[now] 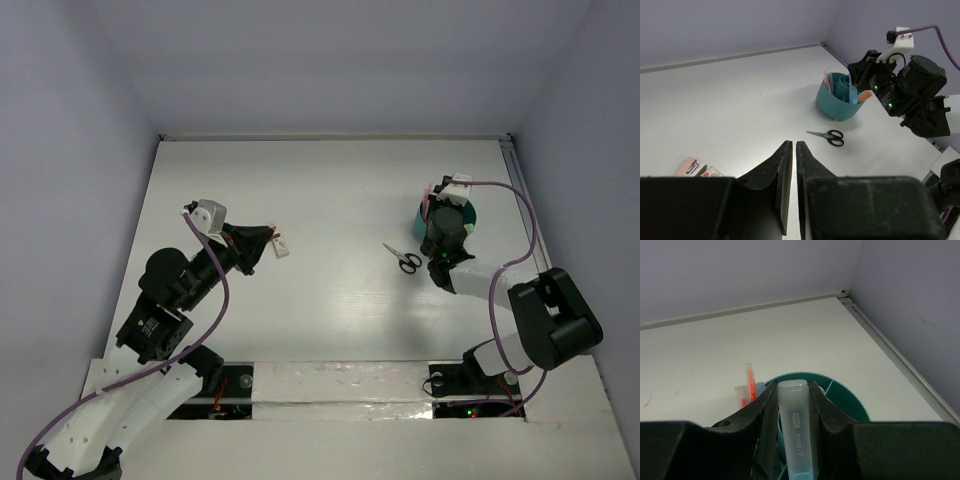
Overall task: Sort the stationery into containers
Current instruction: Place the pen in the storage box.
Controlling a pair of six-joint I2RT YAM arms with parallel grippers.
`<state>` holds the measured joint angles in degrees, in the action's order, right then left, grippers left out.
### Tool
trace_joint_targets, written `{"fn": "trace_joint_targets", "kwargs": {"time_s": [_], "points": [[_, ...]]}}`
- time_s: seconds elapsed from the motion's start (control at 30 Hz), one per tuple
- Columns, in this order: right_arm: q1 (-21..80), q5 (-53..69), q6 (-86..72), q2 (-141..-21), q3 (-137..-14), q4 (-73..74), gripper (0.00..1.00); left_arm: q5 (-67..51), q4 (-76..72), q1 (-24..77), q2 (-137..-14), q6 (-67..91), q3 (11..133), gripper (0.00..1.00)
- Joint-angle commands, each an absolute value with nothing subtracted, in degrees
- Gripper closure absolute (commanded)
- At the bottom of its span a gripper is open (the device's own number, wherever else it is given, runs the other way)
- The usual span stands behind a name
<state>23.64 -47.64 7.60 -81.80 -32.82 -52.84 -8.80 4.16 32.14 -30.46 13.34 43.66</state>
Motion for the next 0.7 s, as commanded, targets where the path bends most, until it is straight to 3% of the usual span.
{"fn": "trace_joint_targets", "kwargs": {"time_s": [0.0, 0.13, 0.27, 0.3, 0.37, 0.53, 0.67], "points": [[23.38, -49.48, 3.44, -80.95, -31.55, -56.44, 1.00, -10.11, 0.35, 31.90, -29.88, 12.83, 43.15, 0.94], [23.38, -48.52, 0.27, -79.46, -30.94, -53.36, 0.96, -10.37, 0.35, 31.90, -30.23, 12.83, 43.24, 0.94], [23.38, -45.45, -4.56, -77.26, -31.73, -46.86, 0.77, -10.20, 0.35, 31.90, -30.32, 12.83, 43.24, 0.94], [23.38, -44.83, -6.05, -76.47, -31.73, -45.37, 0.65, -10.11, 0.44, 31.90, -30.41, 12.83, 43.33, 0.94], [23.38, -42.55, -7.03, -74.36, -31.99, -43.69, 0.58, -10.02, 0.53, 31.90, -30.41, 12.83, 43.33, 0.94], [23.38, -41.14, -8.61, -70.85, -33.13, -39.64, 0.57, -9.93, 0.53, 31.90, -30.41, 12.83, 43.33, 0.94], [23.38, -39.99, -8.79, -68.73, -32.78, -38.76, 0.69, -10.11, 0.53, 31.90, -30.32, 12.92, 43.33, 0.94]]}}
